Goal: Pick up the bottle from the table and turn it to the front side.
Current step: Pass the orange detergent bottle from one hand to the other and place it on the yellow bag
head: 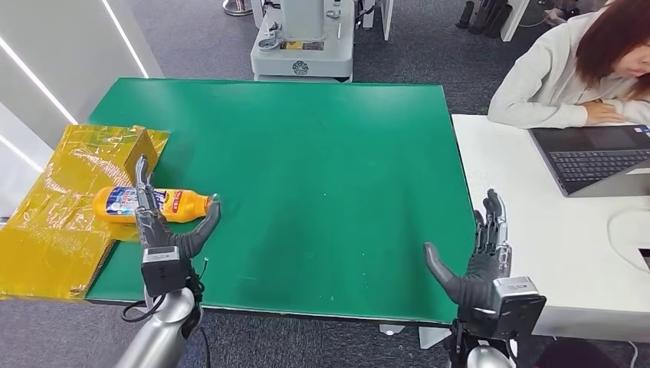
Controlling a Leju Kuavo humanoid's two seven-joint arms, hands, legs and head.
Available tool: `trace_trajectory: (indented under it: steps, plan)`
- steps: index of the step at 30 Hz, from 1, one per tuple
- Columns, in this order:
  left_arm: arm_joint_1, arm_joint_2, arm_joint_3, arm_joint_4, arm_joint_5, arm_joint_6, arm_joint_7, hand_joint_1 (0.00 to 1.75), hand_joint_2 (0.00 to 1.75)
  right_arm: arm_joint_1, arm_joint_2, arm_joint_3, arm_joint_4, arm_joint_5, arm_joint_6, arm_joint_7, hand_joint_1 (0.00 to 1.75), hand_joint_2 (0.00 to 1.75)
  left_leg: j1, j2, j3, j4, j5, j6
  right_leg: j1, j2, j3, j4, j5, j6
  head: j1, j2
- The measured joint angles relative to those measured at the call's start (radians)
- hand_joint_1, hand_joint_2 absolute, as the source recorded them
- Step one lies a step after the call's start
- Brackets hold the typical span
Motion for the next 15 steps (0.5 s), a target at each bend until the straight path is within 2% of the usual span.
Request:
trace_trajectory:
  steps: [6,15]
  plan:
    - [0.001,-0.002,-0.106,-0.007,0.119,-0.038,0.000,0.00,1.75,0.041,-0.004,0.052,0.030,-0.097,-0.013,0.008,0.00,1.75,0.000,-0.001,0.000,0.000,0.000,0.000,0.000,0.000,0.000,0.000,0.000,0.000,0.000,0.000]
    - [0.003,0.008,-0.201,0.057,0.192,-0.075,0.000,0.00,1.75,0.061,0.009,0.101,0.104,-0.114,-0.012,0.046,0.00,1.75,0.000,-0.001,-0.001,0.000,0.000,0.000,0.000,0.000,0.000,0.000,0.000,0.000,0.000,0.000]
